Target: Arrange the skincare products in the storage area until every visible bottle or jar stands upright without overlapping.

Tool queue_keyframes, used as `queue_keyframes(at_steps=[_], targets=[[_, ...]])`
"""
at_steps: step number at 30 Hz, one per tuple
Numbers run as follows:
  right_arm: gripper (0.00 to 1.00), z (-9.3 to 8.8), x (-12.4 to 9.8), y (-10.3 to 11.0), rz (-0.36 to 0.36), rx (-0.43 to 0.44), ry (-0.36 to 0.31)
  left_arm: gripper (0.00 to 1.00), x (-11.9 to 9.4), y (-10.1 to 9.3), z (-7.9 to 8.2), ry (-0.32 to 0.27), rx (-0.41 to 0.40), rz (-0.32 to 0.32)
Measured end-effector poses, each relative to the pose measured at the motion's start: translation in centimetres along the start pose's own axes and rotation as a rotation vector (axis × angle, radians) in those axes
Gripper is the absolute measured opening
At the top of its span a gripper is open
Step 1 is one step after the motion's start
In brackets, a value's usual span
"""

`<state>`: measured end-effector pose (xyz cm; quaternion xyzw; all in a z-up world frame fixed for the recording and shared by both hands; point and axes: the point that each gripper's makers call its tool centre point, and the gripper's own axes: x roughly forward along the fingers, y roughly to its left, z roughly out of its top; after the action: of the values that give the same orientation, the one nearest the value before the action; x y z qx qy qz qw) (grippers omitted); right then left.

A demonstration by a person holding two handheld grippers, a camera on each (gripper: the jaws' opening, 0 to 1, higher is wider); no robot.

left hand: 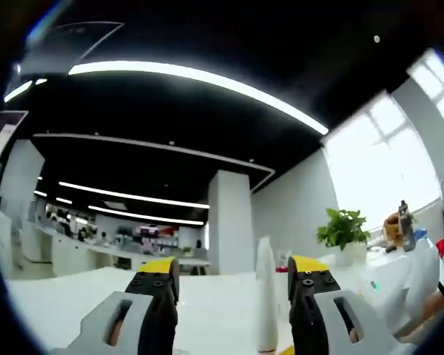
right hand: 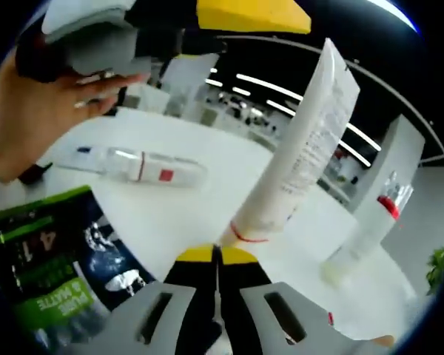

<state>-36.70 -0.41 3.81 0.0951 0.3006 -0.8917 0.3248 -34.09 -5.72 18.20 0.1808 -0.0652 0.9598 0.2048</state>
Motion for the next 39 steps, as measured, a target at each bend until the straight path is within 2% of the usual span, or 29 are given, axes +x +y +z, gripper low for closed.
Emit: queue_keyframes(at_steps=[5, 8, 11, 14, 15, 16, 18, 20, 24, 27, 29, 34, 39], targets=[[0.0, -0.4, -0.3, -3.5, -0.103, -0.024, 0.045, 0.61, -0.1, 0.7, -0.6, 0.028, -0.018, 0.028], [0.0, -1.4, -0.4, -5.2, -0.127, 0.045, 0.092, 0.61, -0.2, 0.9, -0.8, 0.041, -0.023, 0.038], [0.0, -1.0, -0.8, -5.1, -0.089, 0.141, 0.052, 0.61, -0.2, 1.1, -1.2, 0.056, -0.018, 0.049], [0.01, 0.2, -0.8, -3.9, -0.036, 0.231, -0.024, 0.61, -0.2, 1.2, -1.6, 0.068, -0.025, 0.055], [0.08, 0.2, -0.6, -3.5, -0.026, 0.243, -0.024, 0.61, -0.2, 1.2, -1.7, 0.07, -0.027, 0.057], [0.12, -0.1, -0.4, -3.2, -0.024, 0.272, 0.008, 0.61, -0.2, 1.3, -1.8, 0.075, -0.029, 0.059], [0.26, 0.7, 0.0, -2.7, -0.001, 0.295, -0.035, 0.61, -0.3, 1.4, -2.1, 0.087, -0.031, 0.063], [0.33, 1.1, 1.0, -2.6, 0.0, 0.329, -0.038, 0.61, -0.3, 1.6, -2.4, 0.097, -0.038, 0.069], [0.33, 1.3, 2.1, -3.1, -0.044, 0.34, -0.019, 0.62, -0.4, 2.1, -2.8, 0.109, -0.075, 0.077], [0.28, 0.9, 2.3, -3.4, -0.063, 0.332, 0.0, 0.62, -0.4, 2.5, -3.2, 0.122, -0.102, 0.088], [0.27, 0.8, 2.3, -3.4, -0.05, 0.326, 0.004, 0.62, -0.5, 2.7, -3.4, 0.128, -0.122, 0.094], [0.24, 0.3, 2.0, -3.9, -0.014, 0.337, 0.062, 0.62, -0.6, 3.0, -3.5, 0.134, -0.137, 0.106], [0.22, -0.6, 2.0, -5.2, -0.027, 0.319, 0.114, 0.62, -0.8, 2.9, -3.4, 0.131, -0.141, 0.106]])
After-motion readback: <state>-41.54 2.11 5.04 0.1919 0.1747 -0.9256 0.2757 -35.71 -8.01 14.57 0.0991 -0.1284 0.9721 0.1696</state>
